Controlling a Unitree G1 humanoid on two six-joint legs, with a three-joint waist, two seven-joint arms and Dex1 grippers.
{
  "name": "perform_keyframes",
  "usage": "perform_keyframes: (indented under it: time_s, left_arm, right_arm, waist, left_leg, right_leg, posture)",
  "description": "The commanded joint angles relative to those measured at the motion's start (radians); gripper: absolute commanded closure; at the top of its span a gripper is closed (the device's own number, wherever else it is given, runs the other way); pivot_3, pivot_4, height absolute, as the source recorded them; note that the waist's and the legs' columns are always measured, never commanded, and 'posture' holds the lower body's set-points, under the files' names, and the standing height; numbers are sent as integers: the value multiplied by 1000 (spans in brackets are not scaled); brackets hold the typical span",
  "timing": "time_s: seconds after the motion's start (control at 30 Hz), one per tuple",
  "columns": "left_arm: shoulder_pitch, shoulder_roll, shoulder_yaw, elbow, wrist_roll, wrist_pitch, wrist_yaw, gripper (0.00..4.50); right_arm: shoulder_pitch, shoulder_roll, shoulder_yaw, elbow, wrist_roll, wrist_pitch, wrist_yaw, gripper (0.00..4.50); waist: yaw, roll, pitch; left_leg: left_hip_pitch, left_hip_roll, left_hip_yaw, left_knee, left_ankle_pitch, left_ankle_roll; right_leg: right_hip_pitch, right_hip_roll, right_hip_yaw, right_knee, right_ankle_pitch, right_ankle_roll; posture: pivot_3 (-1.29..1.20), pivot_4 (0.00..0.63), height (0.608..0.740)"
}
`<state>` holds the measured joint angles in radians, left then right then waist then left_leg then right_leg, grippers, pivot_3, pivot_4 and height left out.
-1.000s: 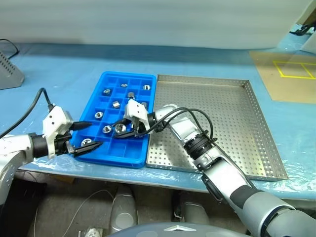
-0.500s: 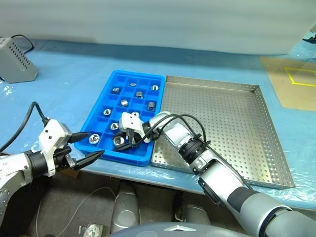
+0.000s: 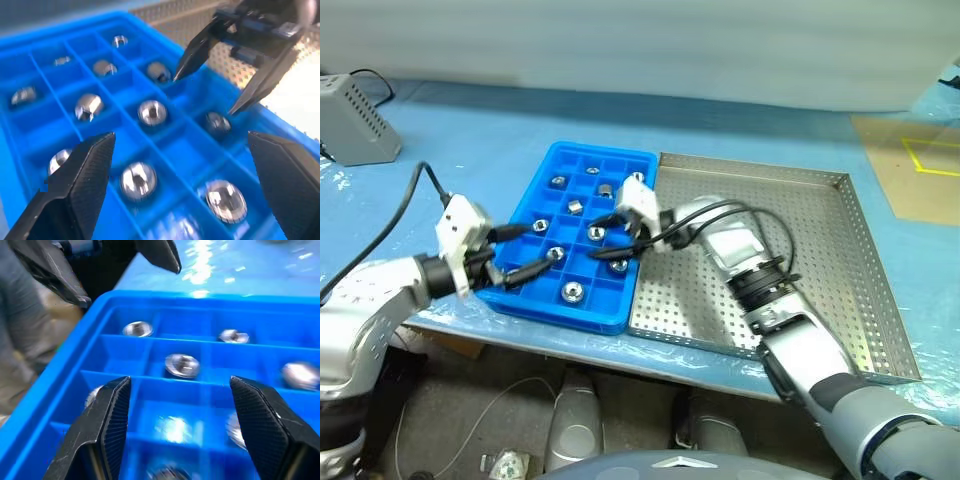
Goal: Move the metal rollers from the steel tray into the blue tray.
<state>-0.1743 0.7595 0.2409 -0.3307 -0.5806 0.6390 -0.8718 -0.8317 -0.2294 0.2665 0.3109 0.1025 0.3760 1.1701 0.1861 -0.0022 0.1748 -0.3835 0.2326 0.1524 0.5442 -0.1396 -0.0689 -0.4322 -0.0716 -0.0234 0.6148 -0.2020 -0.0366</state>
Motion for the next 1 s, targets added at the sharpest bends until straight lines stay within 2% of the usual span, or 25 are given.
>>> perform_keyframes:
  time_s: [0.03, 0.13, 0.27, 0.4, 0.53, 0.73, 1.0]
  left_arm:
    - [-97, -45, -58, 93, 35, -66, 2, 62]
    - [-170, -118, -116, 171, 56, -95, 13, 62]
    - [-249, -226, -208, 276, 114, -152, 22, 62]
    - [-302, -304, -235, 352, 128, -185, 27, 62]
    - [-324, -342, -223, 392, 115, -182, 34, 62]
    - [-330, -351, -254, 416, 148, -201, 20, 62]
    - [-311, -358, -211, 379, 145, -198, 71, 62]
  right_arm:
    - [65, -86, -99, -173, 71, 113, -38, 1224]
    - [151, -157, -165, -243, 58, 152, -134, 1224]
    - [288, -191, -261, -311, 10, 170, -356, 1224]
    - [432, -170, -350, -498, 50, 250, -491, 1224]
    - [487, -131, -388, -576, 53, 299, -608, 1224]
    - [470, -128, -362, -579, 67, 302, -647, 1224]
    - [427, -148, -338, -494, 74, 264, -638, 1224]
  waist:
    - [-20, -1, -1]
    - [-55, -1, -1]
    - [-91, -1, -1]
    - [-130, -1, -1]
    - [-166, -1, -1]
    - [-173, -1, -1]
    - [-170, -1, -1]
  left_leg:
    - [0, 0, 0, 0, 1, -1]
    - [1, 0, 0, 1, 3, -4]
    - [0, 0, 0, 2, 3, -5]
    - [0, 0, 1, 1, 3, -5]
    - [2, 1, 1, 2, 3, -5]
    - [4, 1, 2, 2, 2, -2]
    - [3, 1, 2, 2, 1, -1]
  right_leg:
    - [0, 0, 0, 0, 1, -1]
    - [1, 1, 2, 0, 2, -2]
    - [0, 2, 3, 0, 2, -3]
    - [-1, 4, 4, 0, 2, -3]
    - [-1, 6, 6, 0, 2, -3]
    - [0, 7, 7, 0, 0, 2]
    - [0, 7, 7, -1, 4, -4]
  posture:
    - [32, 150, 740]
    - [-46, 150, 740]
    - [-136, 150, 740]
    - [-211, 150, 740]
    - [-254, 150, 740]
    - [-249, 150, 740]
    - [-189, 150, 740]
